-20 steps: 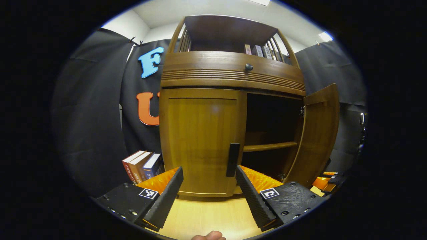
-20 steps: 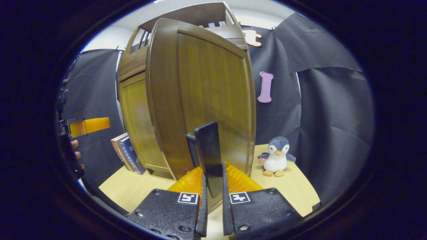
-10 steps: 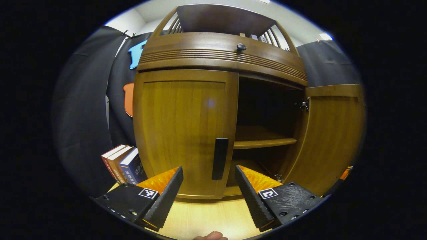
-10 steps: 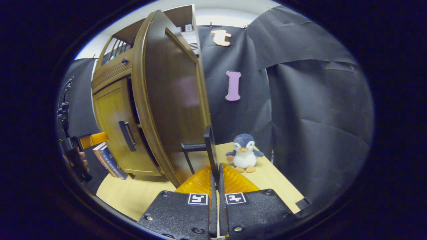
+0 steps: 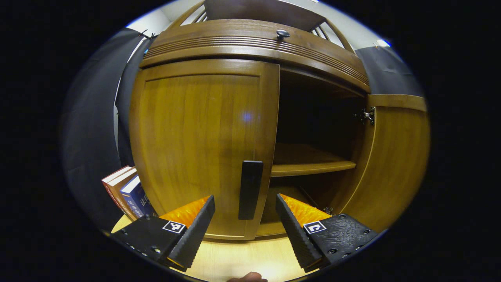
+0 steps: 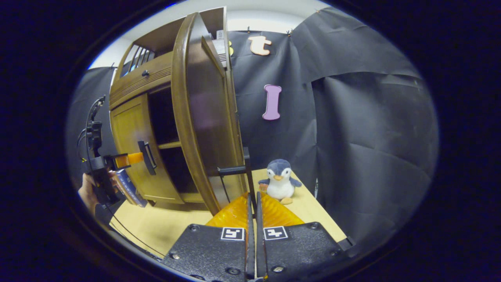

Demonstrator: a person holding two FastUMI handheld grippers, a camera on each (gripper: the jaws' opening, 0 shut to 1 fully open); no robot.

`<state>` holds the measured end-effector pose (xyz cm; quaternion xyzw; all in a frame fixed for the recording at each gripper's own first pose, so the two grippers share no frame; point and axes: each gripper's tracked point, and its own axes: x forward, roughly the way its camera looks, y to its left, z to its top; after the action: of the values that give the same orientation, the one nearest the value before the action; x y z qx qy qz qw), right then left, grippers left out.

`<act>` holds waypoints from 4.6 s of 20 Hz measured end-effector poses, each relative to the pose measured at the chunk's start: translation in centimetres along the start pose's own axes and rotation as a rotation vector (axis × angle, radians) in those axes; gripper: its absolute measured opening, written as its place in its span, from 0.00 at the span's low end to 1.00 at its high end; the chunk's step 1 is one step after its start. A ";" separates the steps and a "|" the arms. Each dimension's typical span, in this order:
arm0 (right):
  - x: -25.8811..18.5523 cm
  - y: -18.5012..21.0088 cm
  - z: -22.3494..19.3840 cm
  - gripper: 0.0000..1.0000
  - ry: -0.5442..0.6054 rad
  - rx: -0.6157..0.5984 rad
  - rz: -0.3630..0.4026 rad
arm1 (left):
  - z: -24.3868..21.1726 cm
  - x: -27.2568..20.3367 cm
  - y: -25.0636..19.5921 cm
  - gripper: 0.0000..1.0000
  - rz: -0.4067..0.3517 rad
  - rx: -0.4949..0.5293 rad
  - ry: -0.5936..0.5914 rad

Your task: Open the right door of the double-door shoe cabinet with the right hand, and open the left door with the left hand.

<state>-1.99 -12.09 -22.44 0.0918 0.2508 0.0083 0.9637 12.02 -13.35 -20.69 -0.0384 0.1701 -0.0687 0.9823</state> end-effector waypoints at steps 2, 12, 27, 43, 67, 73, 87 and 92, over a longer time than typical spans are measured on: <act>0.1 -0.3 0.1 0.04 0.001 -0.001 0.003 | -0.3 0.7 -0.3 0.94 -0.008 -0.001 0.009; -2.2 -3.9 1.6 0.04 -0.051 0.056 -0.062 | -1.2 4.4 0.6 0.94 0.029 0.012 0.029; -7.3 -4.5 4.1 0.34 -0.131 0.087 -0.107 | -1.4 6.7 0.2 0.59 -0.004 0.061 0.013; -7.6 -1.5 1.1 0.48 -0.093 0.049 -0.057 | -2.1 3.7 0.4 0.26 -0.044 0.093 0.015; -3.2 8.7 -2.2 0.60 0.002 -0.094 0.175 | -4.7 -10.3 6.9 0.25 0.037 0.053 0.017; -2.1 12.2 -2.7 0.59 0.011 -0.122 0.252 | -5.1 -13.8 10.7 0.25 0.134 0.079 0.008; 0.2 18.4 -3.1 0.63 0.036 -0.178 0.338 | -5.6 -19.2 18.4 0.25 0.248 0.032 -0.014; 0.5 21.3 -2.4 0.64 0.017 -0.199 0.350 | -5.4 -21.4 22.4 0.16 0.316 0.029 -0.028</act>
<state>-2.11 9.31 -20.88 0.0381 0.2369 0.2013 0.9497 -6.99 11.70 -20.94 0.0021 0.1593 0.0846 0.9836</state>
